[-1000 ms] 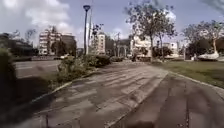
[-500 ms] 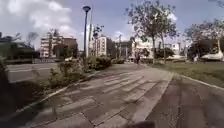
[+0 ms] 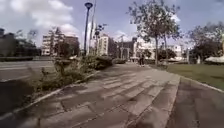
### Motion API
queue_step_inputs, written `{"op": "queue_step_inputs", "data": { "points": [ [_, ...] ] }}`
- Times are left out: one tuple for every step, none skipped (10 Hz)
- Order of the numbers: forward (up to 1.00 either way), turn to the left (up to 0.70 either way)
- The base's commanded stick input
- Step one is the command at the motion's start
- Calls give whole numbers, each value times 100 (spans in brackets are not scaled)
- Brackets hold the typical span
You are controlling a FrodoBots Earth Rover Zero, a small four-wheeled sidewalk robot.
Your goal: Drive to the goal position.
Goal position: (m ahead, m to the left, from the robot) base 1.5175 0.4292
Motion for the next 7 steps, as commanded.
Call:
{"op": "queue_step_inputs", "data": {
  "points": [
    [70,0],
    [64,0],
    [32,0],
    [0,0],
    [0,0],
    [0,0],
    [0,0]
  ]
}}
